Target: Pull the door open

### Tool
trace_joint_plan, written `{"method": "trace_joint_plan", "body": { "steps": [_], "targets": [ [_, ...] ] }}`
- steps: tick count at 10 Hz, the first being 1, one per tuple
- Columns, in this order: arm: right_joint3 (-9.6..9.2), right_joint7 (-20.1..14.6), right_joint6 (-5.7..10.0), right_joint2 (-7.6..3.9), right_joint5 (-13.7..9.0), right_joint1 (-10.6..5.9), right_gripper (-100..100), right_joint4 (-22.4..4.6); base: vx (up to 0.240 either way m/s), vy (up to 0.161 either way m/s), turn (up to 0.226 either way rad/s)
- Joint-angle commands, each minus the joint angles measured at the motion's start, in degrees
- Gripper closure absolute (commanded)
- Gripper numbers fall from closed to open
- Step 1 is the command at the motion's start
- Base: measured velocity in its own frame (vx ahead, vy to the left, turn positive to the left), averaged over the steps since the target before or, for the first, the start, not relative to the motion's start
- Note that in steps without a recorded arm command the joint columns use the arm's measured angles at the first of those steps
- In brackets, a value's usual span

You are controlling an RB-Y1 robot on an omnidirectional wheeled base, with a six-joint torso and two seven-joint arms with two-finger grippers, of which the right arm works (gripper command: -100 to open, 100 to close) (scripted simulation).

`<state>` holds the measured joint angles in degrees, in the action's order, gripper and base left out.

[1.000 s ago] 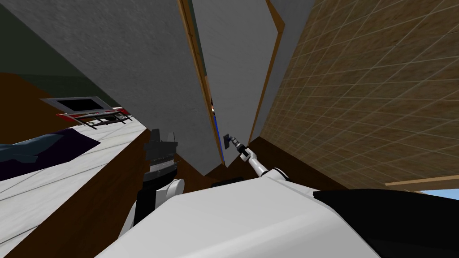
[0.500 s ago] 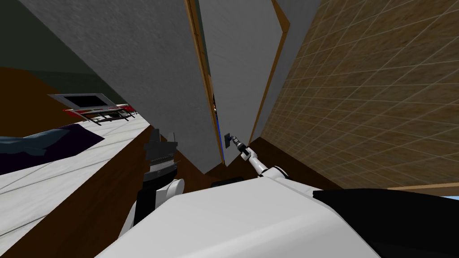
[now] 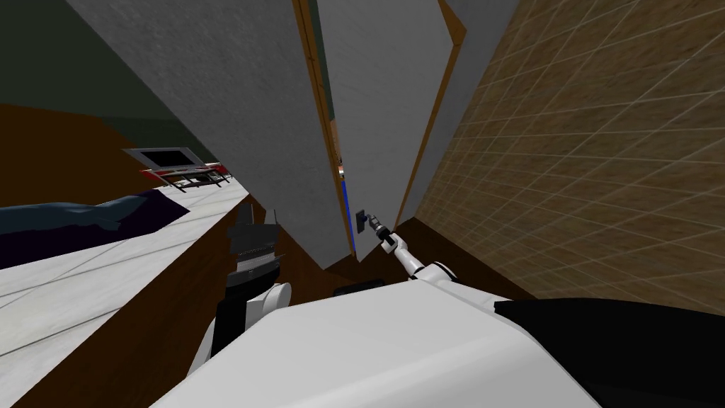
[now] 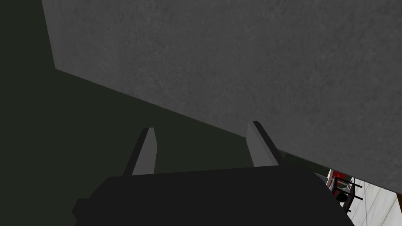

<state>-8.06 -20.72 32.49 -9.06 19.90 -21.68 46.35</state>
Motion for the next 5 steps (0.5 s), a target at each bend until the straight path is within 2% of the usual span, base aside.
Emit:
{"method": "trace_joint_plan", "body": {
  "steps": [1, 5],
  "targets": [
    [-1.26, -2.2, 0.44, 0.57, -1.4, -0.13, 100, -0.5, -0.074, -0.07, 0.095],
    [-2.3, -7.9, 0.21, -0.3, -5.9, -0.59, 100, -1.3, -0.068, -0.074, 0.142]
  ]
}}
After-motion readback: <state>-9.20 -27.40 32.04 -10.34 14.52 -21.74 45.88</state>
